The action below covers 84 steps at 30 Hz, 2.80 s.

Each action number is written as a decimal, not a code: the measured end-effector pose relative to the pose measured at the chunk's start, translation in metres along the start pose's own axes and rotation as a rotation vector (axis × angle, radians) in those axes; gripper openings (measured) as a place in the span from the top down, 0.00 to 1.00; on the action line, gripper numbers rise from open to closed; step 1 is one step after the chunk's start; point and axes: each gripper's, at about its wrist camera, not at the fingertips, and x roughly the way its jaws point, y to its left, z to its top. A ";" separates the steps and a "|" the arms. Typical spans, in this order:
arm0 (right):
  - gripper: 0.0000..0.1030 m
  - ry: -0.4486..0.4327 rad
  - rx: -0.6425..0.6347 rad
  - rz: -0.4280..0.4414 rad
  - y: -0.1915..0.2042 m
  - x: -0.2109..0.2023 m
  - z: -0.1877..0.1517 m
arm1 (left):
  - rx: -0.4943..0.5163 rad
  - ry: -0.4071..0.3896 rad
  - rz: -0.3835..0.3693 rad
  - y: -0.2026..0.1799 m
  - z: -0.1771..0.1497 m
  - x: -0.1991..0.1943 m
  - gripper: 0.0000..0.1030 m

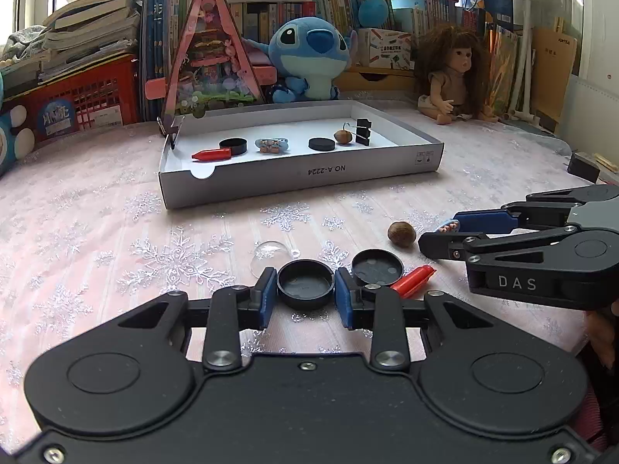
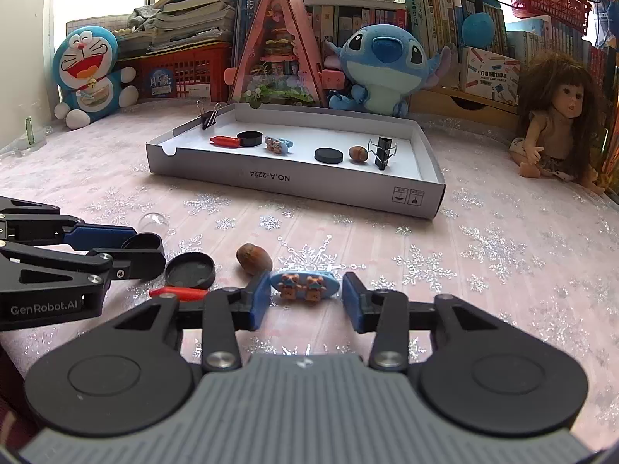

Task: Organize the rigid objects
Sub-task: 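Grasp the black cup-shaped lid with the left gripper while the right gripper grasps the blue toy, then carry the black cup lid and blue toy into the tray and open both grippers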

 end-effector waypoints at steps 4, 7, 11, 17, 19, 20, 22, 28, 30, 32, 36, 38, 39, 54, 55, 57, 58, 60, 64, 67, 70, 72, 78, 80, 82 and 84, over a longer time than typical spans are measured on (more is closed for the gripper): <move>0.57 -0.007 0.004 0.002 0.000 -0.001 0.000 | -0.004 -0.004 0.015 0.001 0.001 -0.002 0.71; 0.57 -0.012 0.006 -0.001 -0.002 -0.002 0.002 | -0.020 -0.004 0.020 0.004 0.005 -0.004 0.71; 0.57 -0.021 0.020 -0.012 -0.009 -0.002 0.010 | -0.029 -0.017 0.035 0.008 0.013 -0.006 0.71; 0.57 -0.060 0.030 -0.042 -0.020 -0.003 0.027 | -0.069 -0.044 0.047 0.020 0.034 -0.005 0.71; 0.57 -0.075 0.030 -0.053 -0.023 -0.002 0.033 | -0.074 -0.053 0.054 0.024 0.042 -0.004 0.71; 0.57 -0.084 0.031 -0.059 -0.026 -0.001 0.036 | -0.073 -0.058 0.059 0.025 0.047 -0.003 0.71; 0.57 -0.094 0.035 -0.070 -0.030 0.001 0.043 | -0.078 -0.067 0.067 0.028 0.055 -0.001 0.71; 0.57 -0.127 0.059 -0.091 -0.046 0.013 0.062 | -0.102 -0.112 0.085 0.040 0.084 0.010 0.71; 0.57 -0.139 0.060 -0.101 -0.050 0.018 0.068 | -0.114 -0.117 0.089 0.045 0.093 0.018 0.71; 0.57 -0.143 0.064 -0.105 -0.055 0.025 0.073 | -0.129 -0.118 0.096 0.050 0.101 0.027 0.71; 0.57 -0.156 0.069 -0.089 -0.062 0.038 0.081 | -0.142 -0.102 0.123 0.060 0.112 0.048 0.71; 0.57 -0.152 0.058 -0.101 -0.063 0.045 0.086 | -0.148 -0.082 0.127 0.065 0.115 0.060 0.71; 0.57 -0.144 0.058 -0.099 -0.064 0.050 0.088 | -0.150 -0.071 0.127 0.067 0.116 0.066 0.71; 0.57 -0.022 0.111 -0.088 -0.081 0.113 0.094 | -0.143 0.001 0.167 0.073 0.118 0.119 0.71; 0.57 -0.018 0.115 -0.087 -0.082 0.116 0.093 | -0.142 0.004 0.168 0.073 0.117 0.121 0.71; 0.57 -0.013 0.125 -0.084 -0.084 0.119 0.094 | -0.142 0.011 0.172 0.073 0.117 0.125 0.71; 0.57 -0.010 0.129 -0.084 -0.085 0.121 0.094 | -0.142 0.013 0.174 0.073 0.117 0.127 0.71; 0.57 -0.006 0.131 -0.084 -0.086 0.124 0.094 | -0.145 0.019 0.175 0.074 0.116 0.130 0.71; 0.57 -0.002 0.123 -0.085 -0.085 0.128 0.095 | -0.150 0.025 0.180 0.074 0.115 0.137 0.71; 0.57 0.002 0.113 -0.084 -0.083 0.130 0.095 | -0.152 0.029 0.182 0.075 0.115 0.141 0.71; 0.57 0.011 0.099 -0.082 -0.081 0.133 0.096 | -0.154 0.035 0.185 0.075 0.114 0.146 0.71; 0.57 0.020 0.084 -0.082 -0.080 0.135 0.097 | -0.141 0.033 0.192 0.074 0.114 0.148 0.71; 0.57 0.042 0.059 -0.083 -0.076 0.141 0.097 | -0.129 0.035 0.200 0.071 0.114 0.151 0.71; 0.52 0.042 0.058 -0.081 -0.076 0.141 0.097 | -0.126 0.037 0.202 0.070 0.114 0.152 0.70; 0.44 0.040 0.063 -0.080 -0.076 0.140 0.097 | -0.126 0.040 0.202 0.069 0.115 0.152 0.70; 0.39 0.027 0.077 -0.072 -0.077 0.137 0.096 | -0.136 0.042 0.200 0.069 0.115 0.150 0.69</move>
